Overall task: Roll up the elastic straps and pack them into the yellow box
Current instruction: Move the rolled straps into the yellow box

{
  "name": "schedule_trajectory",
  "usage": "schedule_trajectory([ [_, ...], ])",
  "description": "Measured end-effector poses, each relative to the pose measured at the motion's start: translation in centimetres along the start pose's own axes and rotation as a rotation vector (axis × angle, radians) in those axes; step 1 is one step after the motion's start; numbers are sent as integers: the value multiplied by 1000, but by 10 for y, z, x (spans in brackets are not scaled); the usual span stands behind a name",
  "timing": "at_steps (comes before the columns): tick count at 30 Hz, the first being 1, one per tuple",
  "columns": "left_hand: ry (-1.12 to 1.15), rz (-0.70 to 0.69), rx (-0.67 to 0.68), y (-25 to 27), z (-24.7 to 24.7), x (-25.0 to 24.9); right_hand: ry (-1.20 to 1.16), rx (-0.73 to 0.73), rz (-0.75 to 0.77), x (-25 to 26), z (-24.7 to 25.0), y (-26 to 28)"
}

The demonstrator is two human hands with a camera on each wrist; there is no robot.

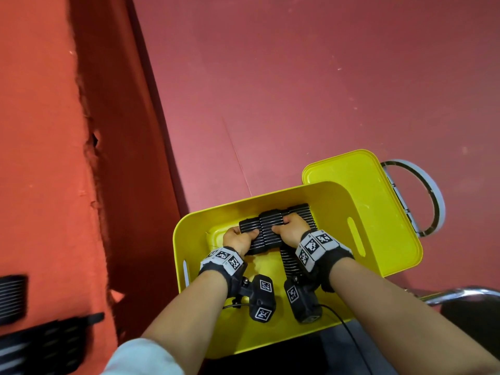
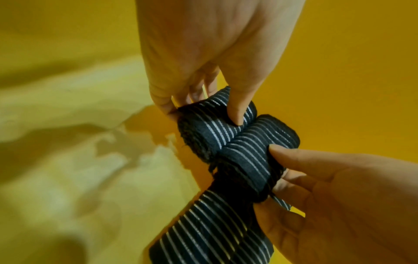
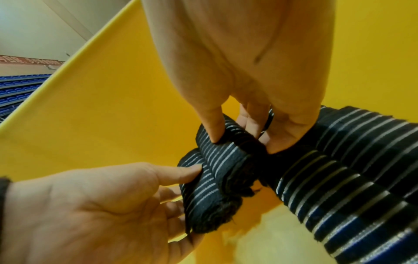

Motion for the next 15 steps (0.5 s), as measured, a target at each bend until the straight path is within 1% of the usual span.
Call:
schedule_trajectory([
  [5, 52, -14, 50, 4, -19, -4, -103, -18, 19, -8, 11, -7],
  [8, 53, -26, 20, 3, -27, -6, -169, -35, 41, -8, 13, -12],
  [11, -5, -63, -28, -4, -31, -8, -240, -53, 58, -11, 10, -21],
  [15, -32, -65, -38, -5, -31, -13, -294, -93, 75, -17, 9, -25],
])
Point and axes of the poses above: each hand's wrist, its own y-axis away from the middle knuckle, its own z-axis out of the back of the hand, x = y × z, the point moved 4 cm from there along -y, towards the middle knuckle, and after that the axes turned 12 degrees about -y, right-handed, at the moved point
